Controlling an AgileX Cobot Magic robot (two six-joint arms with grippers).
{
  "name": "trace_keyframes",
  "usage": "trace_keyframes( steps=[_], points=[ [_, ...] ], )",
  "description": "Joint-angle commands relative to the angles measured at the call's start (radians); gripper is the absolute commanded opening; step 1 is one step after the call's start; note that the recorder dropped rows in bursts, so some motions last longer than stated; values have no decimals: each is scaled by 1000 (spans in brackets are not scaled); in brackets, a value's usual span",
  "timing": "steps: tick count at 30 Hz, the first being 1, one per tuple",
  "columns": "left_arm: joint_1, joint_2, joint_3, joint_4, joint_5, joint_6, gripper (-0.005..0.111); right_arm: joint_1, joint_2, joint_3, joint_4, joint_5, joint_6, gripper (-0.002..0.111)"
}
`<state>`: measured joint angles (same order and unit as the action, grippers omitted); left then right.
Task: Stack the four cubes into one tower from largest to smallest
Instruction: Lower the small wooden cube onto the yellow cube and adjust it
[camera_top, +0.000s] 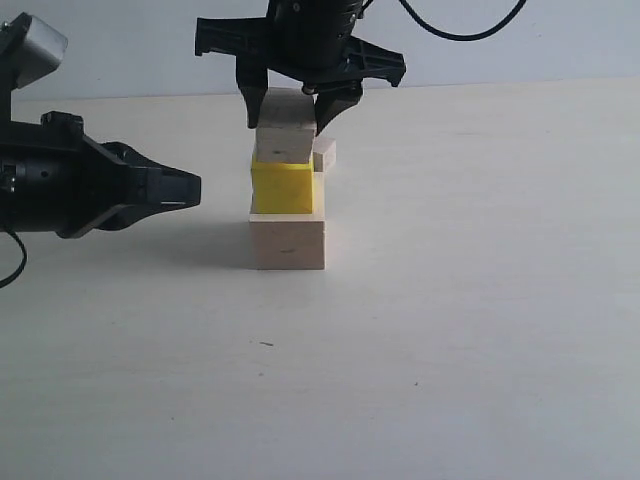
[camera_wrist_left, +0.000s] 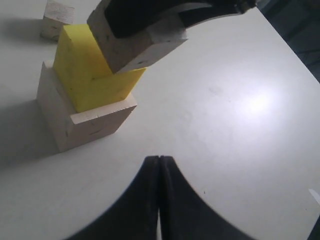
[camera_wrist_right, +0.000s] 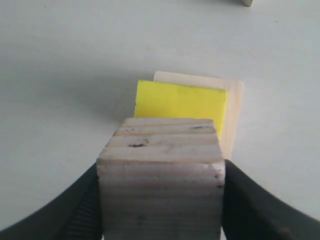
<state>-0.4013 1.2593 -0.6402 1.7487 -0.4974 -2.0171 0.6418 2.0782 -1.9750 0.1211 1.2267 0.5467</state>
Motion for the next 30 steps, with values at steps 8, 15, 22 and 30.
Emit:
trace_keyframes(
  steps=[8, 15, 22, 30],
  points=[
    [-7, -7, 3, -4, -9, -5, 0, 2, -4, -10, -23, -6, 21, 0],
    [-7, -7, 3, -4, -13, -5, 0, -16, -4, -10, -16, -6, 21, 0],
    [-7, -7, 3, -4, -15, -5, 0, -19, -2, -10, 8, -19, -12, 0],
    [-7, -7, 3, -4, -15, -5, 0, -19, 38, -10, 36, -35, -48, 0]
  ],
)
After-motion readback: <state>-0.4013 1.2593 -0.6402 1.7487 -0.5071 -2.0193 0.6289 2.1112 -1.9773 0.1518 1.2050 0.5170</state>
